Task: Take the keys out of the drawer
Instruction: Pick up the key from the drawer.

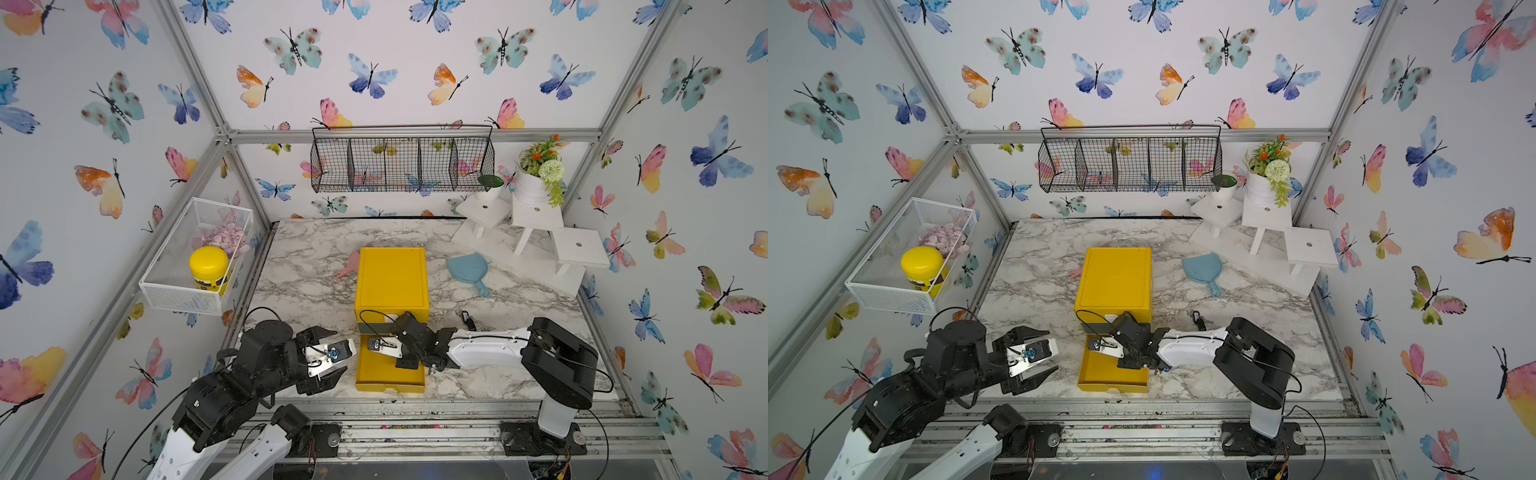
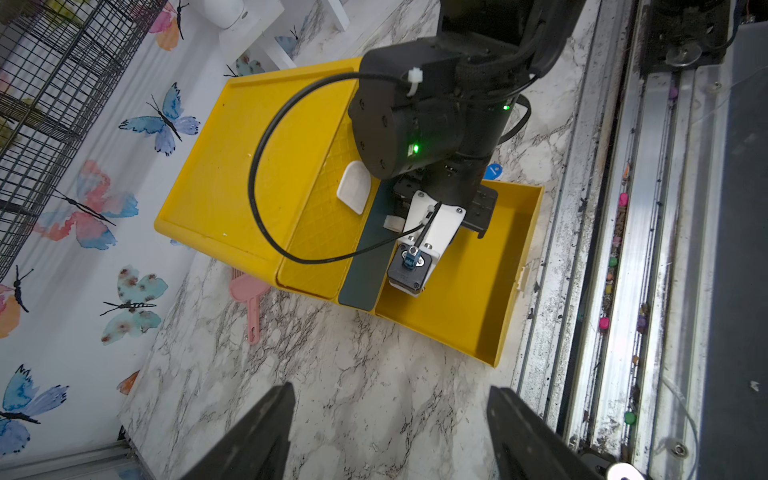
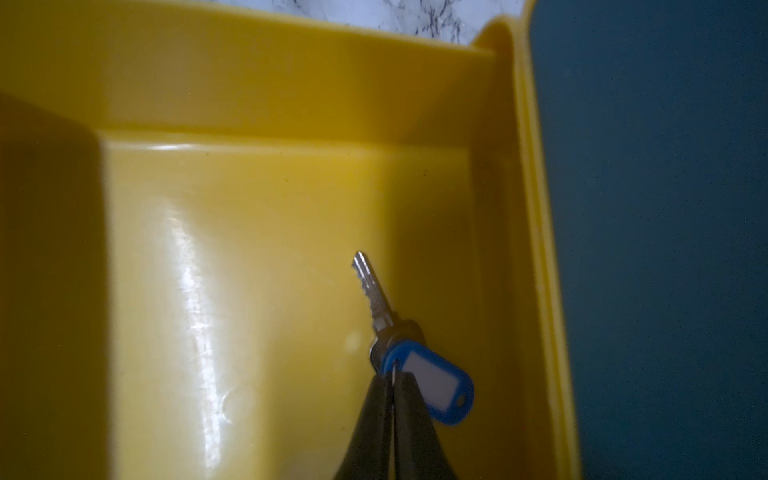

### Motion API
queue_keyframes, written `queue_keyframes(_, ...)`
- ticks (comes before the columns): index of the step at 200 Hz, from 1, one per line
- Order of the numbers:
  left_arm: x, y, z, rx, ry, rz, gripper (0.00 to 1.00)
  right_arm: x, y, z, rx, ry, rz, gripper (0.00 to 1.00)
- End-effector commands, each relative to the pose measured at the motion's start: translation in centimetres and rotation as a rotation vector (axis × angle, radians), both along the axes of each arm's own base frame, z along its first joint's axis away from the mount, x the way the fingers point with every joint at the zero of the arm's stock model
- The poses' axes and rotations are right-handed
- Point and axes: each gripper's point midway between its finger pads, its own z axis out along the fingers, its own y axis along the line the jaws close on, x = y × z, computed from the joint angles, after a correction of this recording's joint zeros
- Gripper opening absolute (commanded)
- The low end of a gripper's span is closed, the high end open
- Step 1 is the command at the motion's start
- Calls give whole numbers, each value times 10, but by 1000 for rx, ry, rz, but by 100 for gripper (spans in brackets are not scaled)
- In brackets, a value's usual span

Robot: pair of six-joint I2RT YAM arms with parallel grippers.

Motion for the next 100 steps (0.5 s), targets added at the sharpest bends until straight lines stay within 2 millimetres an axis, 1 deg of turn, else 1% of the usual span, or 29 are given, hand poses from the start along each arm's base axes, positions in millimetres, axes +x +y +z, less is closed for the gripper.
queue_keyframes(1,-3,-4,5,-14,-2,-29,79,4,3,4,10,-15,-22,8)
queue_keyframes(59,1,-7,10,-20,-11,-28,79,2,-2,28,64,-47,-34,6)
queue_keyframes(100,3,-7,12,-21,-17,-22,79,-7,0,49,106,-43,9,5)
